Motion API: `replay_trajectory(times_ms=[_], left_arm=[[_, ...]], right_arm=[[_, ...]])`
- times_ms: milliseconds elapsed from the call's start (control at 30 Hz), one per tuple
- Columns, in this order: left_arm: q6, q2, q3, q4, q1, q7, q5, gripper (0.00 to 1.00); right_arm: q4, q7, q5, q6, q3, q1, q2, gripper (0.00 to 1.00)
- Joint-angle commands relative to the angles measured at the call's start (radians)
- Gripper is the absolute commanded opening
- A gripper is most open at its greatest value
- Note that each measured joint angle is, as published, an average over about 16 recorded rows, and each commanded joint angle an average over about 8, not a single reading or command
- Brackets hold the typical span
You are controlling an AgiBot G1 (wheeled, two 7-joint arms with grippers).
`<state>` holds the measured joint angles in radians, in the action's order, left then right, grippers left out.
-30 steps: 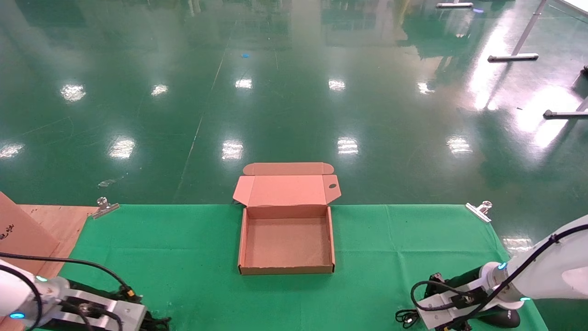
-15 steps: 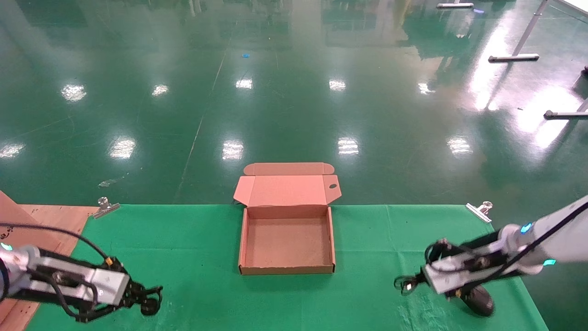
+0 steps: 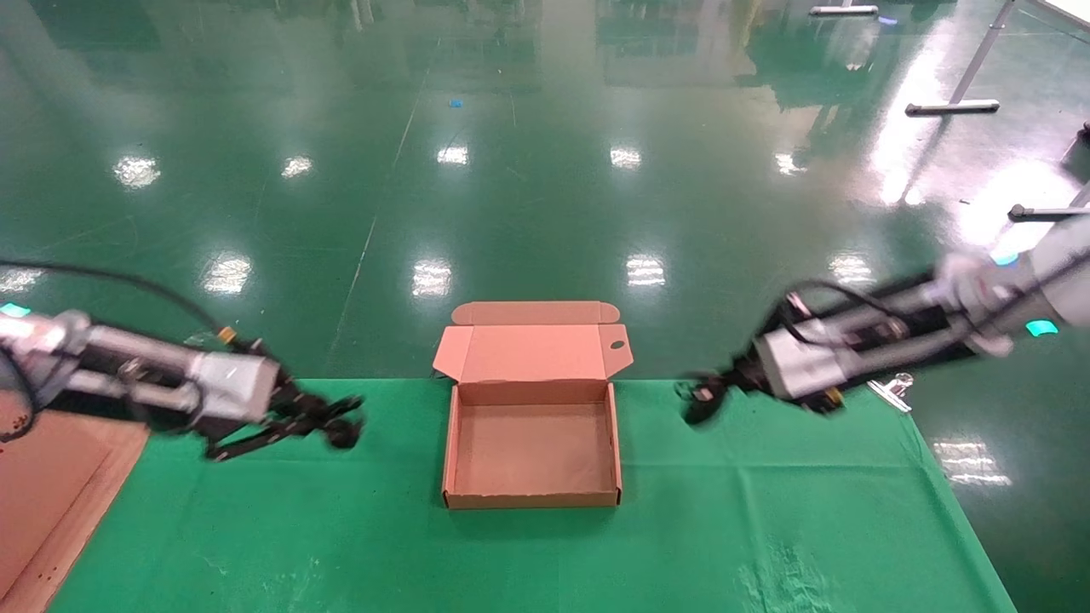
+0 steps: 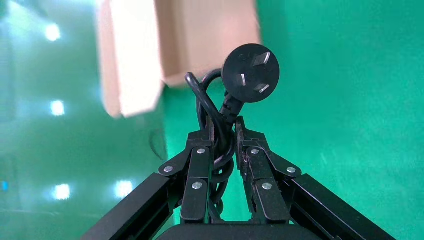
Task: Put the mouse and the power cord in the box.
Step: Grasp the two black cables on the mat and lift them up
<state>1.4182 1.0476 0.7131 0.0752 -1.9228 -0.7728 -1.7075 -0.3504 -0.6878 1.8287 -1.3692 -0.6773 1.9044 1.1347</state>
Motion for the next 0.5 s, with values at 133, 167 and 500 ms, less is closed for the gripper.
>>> replay_trajectory(times_ms=[133, 167, 500], left_arm=[[-0.024, 0.052, -0.034, -0.007, -0.022, 0.040, 0.049, 0.00], [-0.032, 0.064, -0.038, -0.008, -0.028, 0.043, 0.055, 0.00], [-0.097, 0.143, -0.057, -0.029, -0.047, 0.035, 0.081, 0.00]], right_arm=[[-0.075, 0.097, 0.002, 0.032, 0.003, 0.035, 0.074, 0.00], [-0.077, 0.111, 0.006, 0.044, 0.000, 0.040, 0.096, 0.00], [0.010, 0.132, 0.006, 0.119, -0.018, 0.066, 0.216, 0.00]])
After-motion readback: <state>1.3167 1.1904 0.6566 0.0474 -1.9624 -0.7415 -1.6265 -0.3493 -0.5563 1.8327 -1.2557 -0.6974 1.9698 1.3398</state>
